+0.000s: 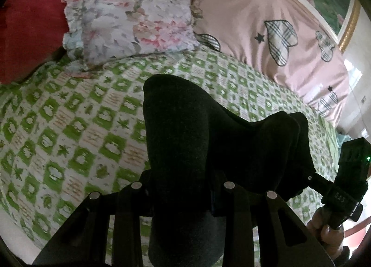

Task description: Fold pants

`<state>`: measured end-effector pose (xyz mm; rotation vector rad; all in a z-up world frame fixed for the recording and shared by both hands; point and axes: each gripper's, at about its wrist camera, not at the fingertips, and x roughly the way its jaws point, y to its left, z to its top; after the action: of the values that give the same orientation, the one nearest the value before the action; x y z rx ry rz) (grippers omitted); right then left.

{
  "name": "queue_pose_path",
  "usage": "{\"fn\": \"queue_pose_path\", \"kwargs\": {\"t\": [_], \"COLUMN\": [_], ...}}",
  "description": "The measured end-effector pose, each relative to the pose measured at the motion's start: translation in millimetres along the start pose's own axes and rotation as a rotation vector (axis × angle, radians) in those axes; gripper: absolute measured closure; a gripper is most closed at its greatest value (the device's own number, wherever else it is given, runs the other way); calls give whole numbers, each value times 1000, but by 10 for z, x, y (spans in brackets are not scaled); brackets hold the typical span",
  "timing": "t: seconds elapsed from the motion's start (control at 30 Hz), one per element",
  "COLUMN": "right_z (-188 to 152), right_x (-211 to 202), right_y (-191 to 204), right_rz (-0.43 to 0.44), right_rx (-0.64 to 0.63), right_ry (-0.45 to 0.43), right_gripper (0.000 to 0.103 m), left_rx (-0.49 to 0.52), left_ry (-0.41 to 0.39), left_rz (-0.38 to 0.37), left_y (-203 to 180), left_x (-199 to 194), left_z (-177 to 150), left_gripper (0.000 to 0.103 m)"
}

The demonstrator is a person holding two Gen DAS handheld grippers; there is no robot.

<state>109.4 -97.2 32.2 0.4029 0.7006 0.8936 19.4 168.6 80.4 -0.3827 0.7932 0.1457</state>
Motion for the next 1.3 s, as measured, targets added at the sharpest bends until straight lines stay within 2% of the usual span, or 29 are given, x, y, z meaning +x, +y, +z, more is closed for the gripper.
{"fn": "queue_pose_path", "kwargs": {"t": [0.43,0.93,1.3], "right_z": [346,526,519], "right_x": [492,852,1121], "right_y": [156,-13,-171], "right_rz": [16,11,4], "right_rx": [-62,-50,-40], "right_ry": [30,47,100], "right_gripper": [57,57,56], "left_rx": [-42,-56,-76], "left_ry": [-38,-36,9], "left_rz": [60,61,64], "left_y": [313,441,607], "left_x": [183,537,837], "left_z": [295,517,457], "left_gripper": [72,72,69]}}
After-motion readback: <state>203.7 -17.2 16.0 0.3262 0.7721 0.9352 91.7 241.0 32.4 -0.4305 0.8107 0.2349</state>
